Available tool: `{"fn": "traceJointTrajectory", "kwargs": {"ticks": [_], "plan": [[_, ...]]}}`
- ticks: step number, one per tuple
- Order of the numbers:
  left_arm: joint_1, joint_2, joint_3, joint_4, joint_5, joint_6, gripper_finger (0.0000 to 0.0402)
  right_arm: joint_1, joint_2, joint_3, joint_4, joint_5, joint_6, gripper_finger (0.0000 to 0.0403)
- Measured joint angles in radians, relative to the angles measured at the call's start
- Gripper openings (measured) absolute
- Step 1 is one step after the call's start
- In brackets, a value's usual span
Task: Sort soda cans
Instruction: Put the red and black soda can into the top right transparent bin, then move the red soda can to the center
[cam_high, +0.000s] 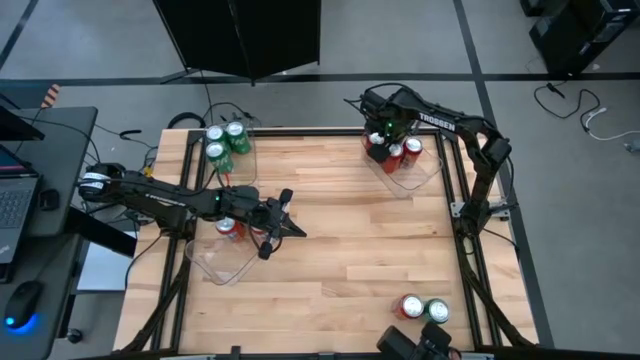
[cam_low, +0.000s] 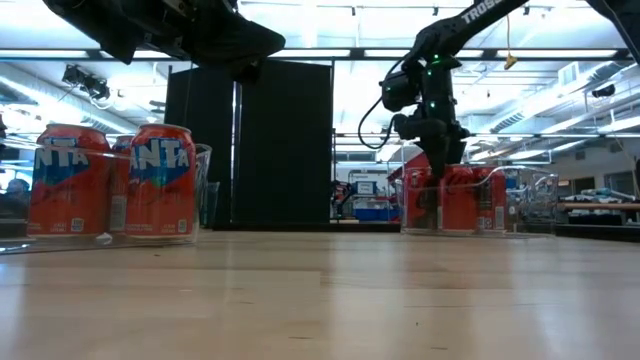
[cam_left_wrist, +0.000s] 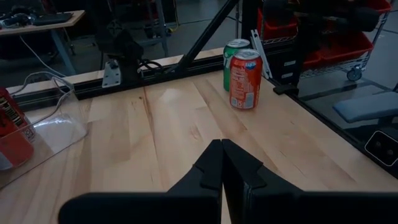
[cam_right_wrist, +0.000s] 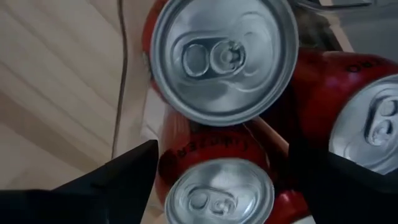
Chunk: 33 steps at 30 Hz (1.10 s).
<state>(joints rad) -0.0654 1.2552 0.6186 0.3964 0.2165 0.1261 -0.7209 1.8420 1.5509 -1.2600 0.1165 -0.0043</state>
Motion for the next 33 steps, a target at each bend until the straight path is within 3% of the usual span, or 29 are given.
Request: {"fn": "traceJointTrajectory", "kwargs": {"ticks": [12,16,21,26,29,33], "plan": [[0.0,0.0,0.0,0.002,-0.003,0.0,0.0008,0.083,-0.146,0.036,-0.153,-0.005,0.008,0.0351],[0.0,0.0,0.0,0.001,-0.022,0.0,0.0008,0.19,-0.223,0.048,-0.185,-0.093,0.06,0.0344],[0.0,0.0,0.0,0.001,-0.048,-0.009,0.0008,0.42,-0.278,0.048,-0.213,-0.185,0.138,0.0293],[0.0,0.0,0.0,-0.012,-0.051,-0.042,0.0008,0.757,-0.303,0.048,-0.219,-0.193,0.347,0.0229],[0.0,0.0,0.0,-0.01,-0.051,-0.049,0.0008,0.947,-0.295,0.048,-0.218,-0.193,0.55,0.022],[0.0,0.0,0.0,-0.004,-0.051,-0.049,0.0008,1.145,-0.277,0.036,-0.188,-0.177,0.819,0.0238]]}}
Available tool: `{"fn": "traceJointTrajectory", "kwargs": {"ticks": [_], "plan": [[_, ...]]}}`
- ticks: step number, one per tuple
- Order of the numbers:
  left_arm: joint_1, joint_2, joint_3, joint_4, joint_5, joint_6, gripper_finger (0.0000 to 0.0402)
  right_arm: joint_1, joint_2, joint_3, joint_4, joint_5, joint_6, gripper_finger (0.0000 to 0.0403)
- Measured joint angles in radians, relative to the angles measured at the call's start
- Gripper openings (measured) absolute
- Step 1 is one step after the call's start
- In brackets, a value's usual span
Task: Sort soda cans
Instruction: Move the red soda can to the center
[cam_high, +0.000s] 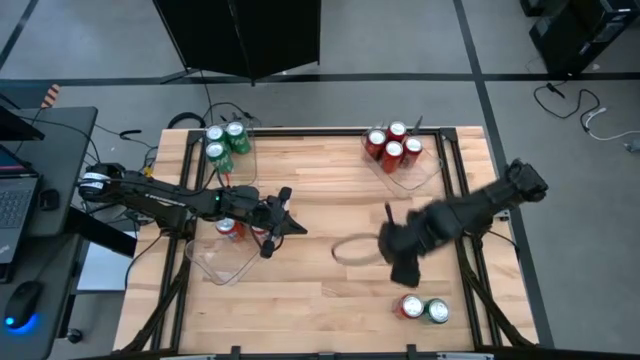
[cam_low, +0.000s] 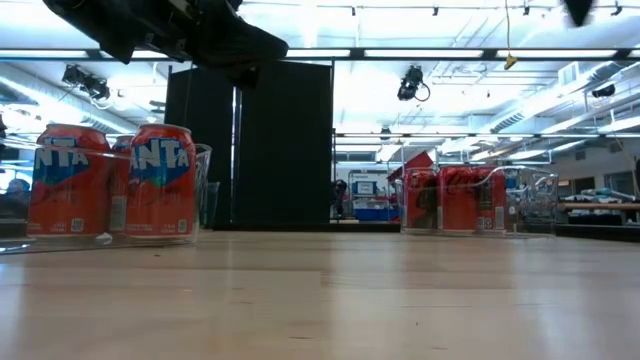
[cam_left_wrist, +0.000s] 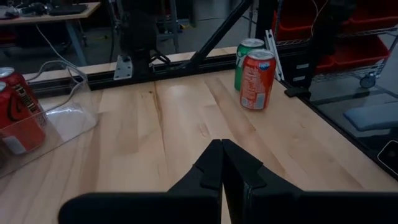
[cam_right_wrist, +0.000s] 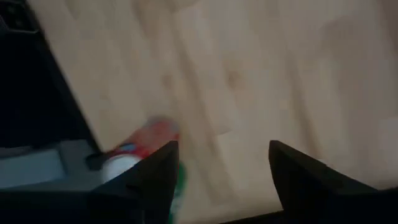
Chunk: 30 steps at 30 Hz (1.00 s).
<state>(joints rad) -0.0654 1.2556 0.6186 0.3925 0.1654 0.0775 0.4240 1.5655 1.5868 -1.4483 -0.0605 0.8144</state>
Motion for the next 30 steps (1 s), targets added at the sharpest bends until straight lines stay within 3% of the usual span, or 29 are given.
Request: {"fn": "traceJointTrajectory", "kwargs": {"ticks": [4,10,17,30], "plan": [[0.0,0.0,0.0,0.007,-0.001,-0.003,0.0008,0.108,0.022,-0.025,0.054,0.012,0.238,0.0278],[0.0,0.0,0.0,0.006,-0.011,-0.003,0.0008,0.191,0.097,-0.028,0.07,-0.021,0.384,0.0338],[0.0,0.0,0.0,-0.009,-0.011,-0.004,0.0008,0.234,0.183,-0.028,0.122,-0.074,0.374,0.0369],[0.0,0.0,0.0,-0.021,-0.01,-0.004,0.0008,0.265,0.215,-0.074,0.14,-0.123,0.341,0.0376]]}}
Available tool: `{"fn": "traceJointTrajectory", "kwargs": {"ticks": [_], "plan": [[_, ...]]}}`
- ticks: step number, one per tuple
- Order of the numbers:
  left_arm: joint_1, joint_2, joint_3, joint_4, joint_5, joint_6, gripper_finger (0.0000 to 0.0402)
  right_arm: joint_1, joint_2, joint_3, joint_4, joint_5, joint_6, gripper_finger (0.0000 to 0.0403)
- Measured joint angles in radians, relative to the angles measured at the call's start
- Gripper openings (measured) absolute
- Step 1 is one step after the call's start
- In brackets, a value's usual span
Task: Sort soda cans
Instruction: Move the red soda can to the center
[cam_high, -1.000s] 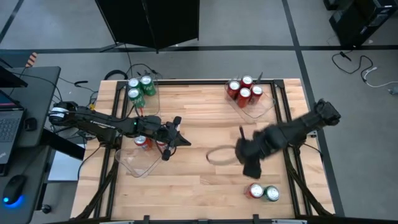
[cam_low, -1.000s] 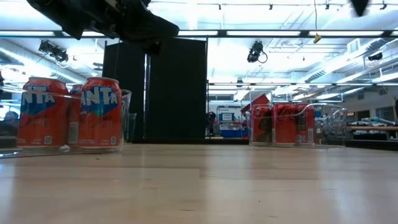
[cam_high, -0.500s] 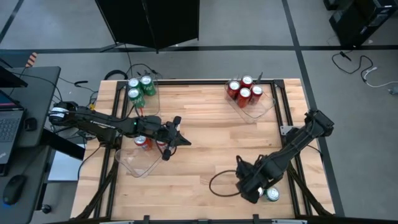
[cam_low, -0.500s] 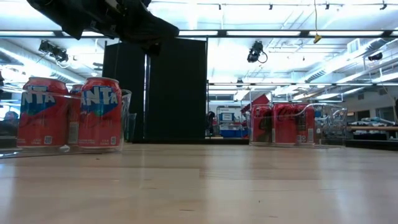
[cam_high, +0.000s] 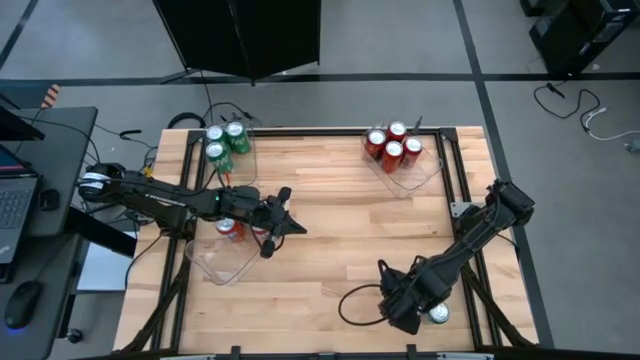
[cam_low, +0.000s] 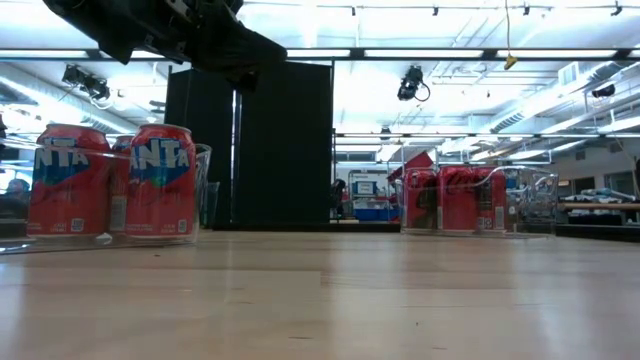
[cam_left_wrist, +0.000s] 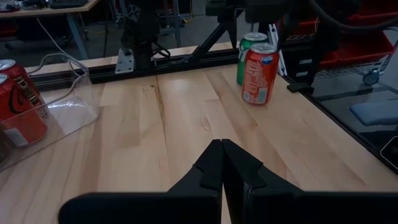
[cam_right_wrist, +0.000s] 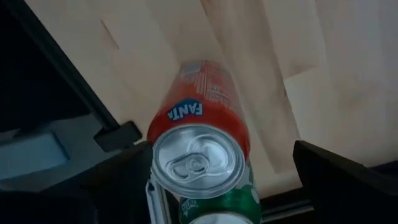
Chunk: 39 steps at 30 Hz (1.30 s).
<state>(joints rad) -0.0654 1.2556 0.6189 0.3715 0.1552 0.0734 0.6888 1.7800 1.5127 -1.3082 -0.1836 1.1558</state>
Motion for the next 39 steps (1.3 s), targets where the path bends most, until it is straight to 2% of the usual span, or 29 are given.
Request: {"fn": "traceJointTrajectory", "kwargs": {"ticks": [6,10,13,20,28,31,33,39], "plan": [[0.0,0.0,0.0,0.0,-0.006,-0.006,0.0008,0.0,0.006,-0.049,0.09,-0.022,-0.013,0.0371],[0.0,0.0,0.0,0.0,-0.022,-0.007,0.0008,0.003,0.002,-0.048,0.103,-0.024,-0.029,0.0349],[0.0,0.0,0.0,0.0,-0.023,-0.016,0.0008,0.003,0.002,-0.048,0.099,-0.024,-0.035,0.0304],[0.0,0.0,0.0,-0.005,-0.027,-0.04,0.0008,-0.009,0.001,-0.046,0.099,-0.024,-0.102,0.0156],[0.0,0.0,0.0,-0.01,-0.031,-0.052,0.0008,-0.051,0.002,-0.048,0.094,0.029,-0.196,0.0048],[0.0,0.0,0.0,-0.011,-0.031,-0.052,0.0008,-0.061,0.002,-0.043,0.083,0.018,-0.191,0.0041],[0.0,0.0,0.0,-0.013,-0.031,-0.052,0.0008,-0.064,0.002,-0.026,0.056,-0.008,-0.166,0.0054],[0.0,0.0,0.0,-0.014,-0.031,-0.052,0.0008,-0.05,0.002,0.051,-0.014,-0.055,-0.032,0.0144]]}}
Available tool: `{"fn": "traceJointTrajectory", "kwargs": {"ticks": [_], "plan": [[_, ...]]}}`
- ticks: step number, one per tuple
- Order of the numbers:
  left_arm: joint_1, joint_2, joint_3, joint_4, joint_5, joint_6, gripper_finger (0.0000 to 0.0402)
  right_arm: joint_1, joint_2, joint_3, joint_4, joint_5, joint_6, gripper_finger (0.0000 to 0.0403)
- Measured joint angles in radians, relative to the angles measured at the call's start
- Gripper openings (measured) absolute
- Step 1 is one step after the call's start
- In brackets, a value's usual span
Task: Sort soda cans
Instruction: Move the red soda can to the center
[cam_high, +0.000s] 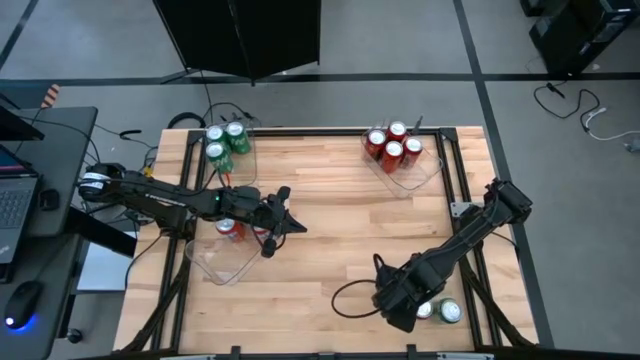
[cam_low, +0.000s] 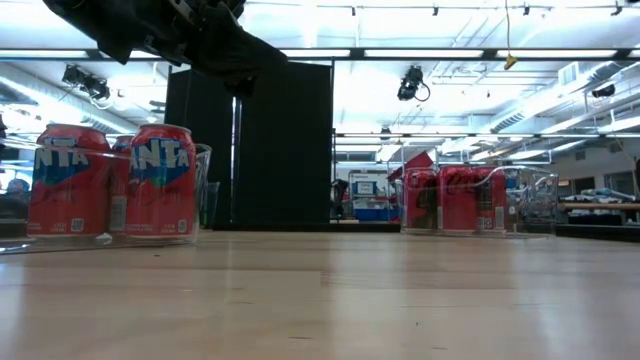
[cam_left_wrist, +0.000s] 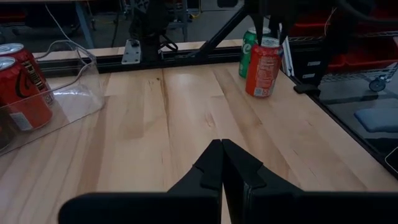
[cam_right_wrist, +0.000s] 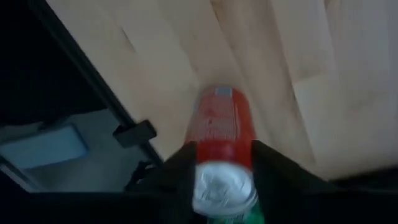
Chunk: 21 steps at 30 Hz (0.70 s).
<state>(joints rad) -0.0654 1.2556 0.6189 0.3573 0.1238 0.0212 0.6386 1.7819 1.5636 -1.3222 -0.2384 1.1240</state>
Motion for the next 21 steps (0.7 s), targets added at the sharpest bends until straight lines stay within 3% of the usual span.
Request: {"fn": "traceJointTrajectory", "kwargs": {"ticks": [6,10,15,21], "plan": [[0.0,0.0,0.0,-0.026,0.0,0.0,0.0008,0.043,-0.001,-0.008,-0.015,-0.039,0.195,0.0259],[0.0,0.0,0.0,-0.038,0.0,-0.001,0.0008,0.063,-0.001,-0.027,-0.018,-0.051,0.208,0.0308],[0.0,0.0,0.0,-0.038,0.0,-0.006,0.0008,0.08,-0.001,-0.07,0.018,-0.05,0.219,0.0336],[0.0,0.0,0.0,-0.038,0.0,-0.007,0.0008,0.087,-0.001,-0.145,0.14,-0.063,0.209,0.0338]]}}
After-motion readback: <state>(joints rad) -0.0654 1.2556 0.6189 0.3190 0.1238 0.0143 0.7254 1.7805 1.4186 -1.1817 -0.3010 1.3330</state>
